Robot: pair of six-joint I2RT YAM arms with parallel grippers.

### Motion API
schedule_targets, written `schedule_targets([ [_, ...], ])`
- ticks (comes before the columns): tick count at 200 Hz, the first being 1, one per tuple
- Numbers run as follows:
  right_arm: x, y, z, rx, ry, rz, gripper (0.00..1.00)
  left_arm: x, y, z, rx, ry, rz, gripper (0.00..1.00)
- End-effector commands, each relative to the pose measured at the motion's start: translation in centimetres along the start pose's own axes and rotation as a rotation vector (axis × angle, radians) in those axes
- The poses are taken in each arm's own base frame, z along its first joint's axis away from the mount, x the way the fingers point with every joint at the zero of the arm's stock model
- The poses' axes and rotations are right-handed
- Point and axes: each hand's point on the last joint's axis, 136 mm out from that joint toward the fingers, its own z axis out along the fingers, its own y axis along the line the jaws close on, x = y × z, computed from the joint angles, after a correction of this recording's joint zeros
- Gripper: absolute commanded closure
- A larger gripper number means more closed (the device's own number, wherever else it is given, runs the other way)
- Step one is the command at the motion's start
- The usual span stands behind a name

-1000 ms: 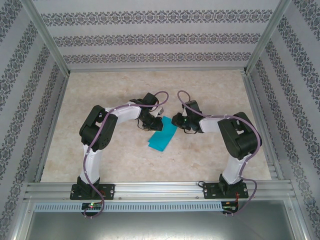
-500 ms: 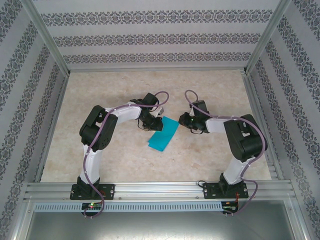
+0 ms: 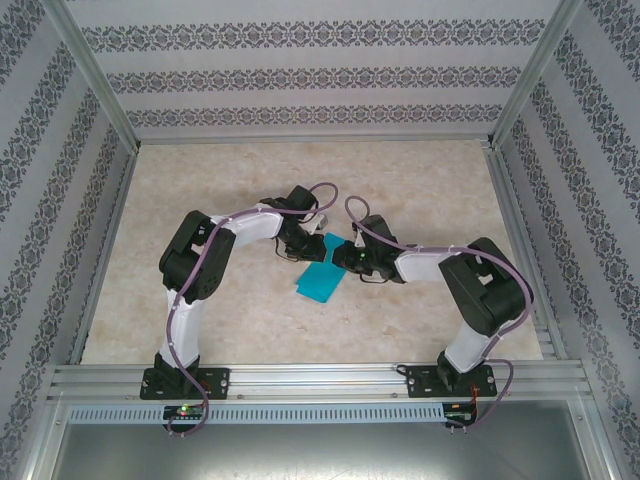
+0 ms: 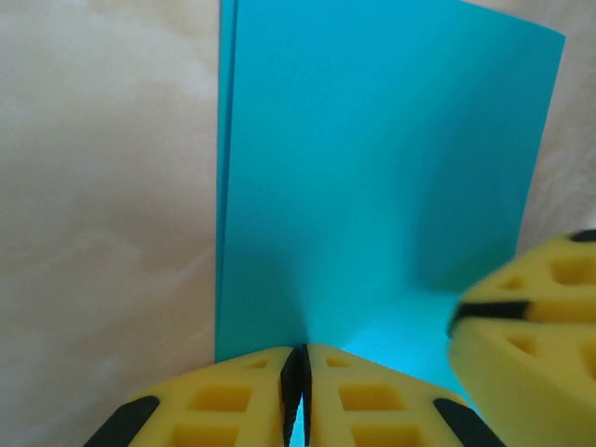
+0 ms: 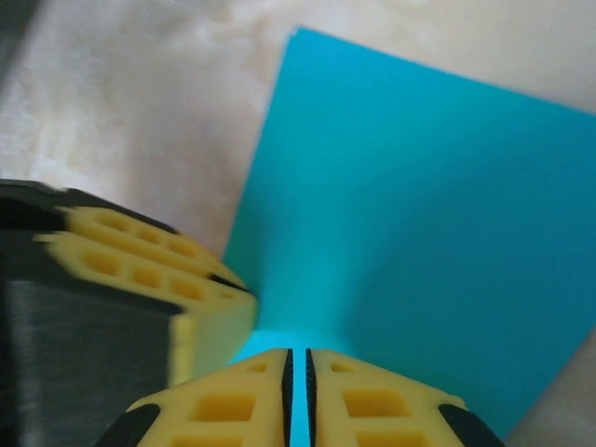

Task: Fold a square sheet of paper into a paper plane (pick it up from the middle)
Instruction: Fold the square sheet of paper in half at the center of the table.

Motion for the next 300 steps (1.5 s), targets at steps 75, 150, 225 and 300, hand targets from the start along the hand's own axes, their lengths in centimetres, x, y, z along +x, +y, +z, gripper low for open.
schedule_targets([
  [75,4.0,-3.0,-0.9,0.067,0.077,0.024,0.85,4.5,6.8,2.7,-0.249,0.158,-0.051,0.83],
  [150,1.7,2.1,-2.3,-0.073,-0.004,-0.002,0.84,4.5,6.7,2.8,-0.244,0.163,-0.055,0.83],
  [225,3.0,0.4,1.5,-0.022,0.099,-0.001,0.84,4.5,6.6,2.6,-0.243,0.165,-0.052,0.83],
  [300,8.0,-3.0,-1.0,0.051,0.221,-0.007,0.83,4.3,6.8,2.8,-0.252,0.169,-0.052,0.83],
])
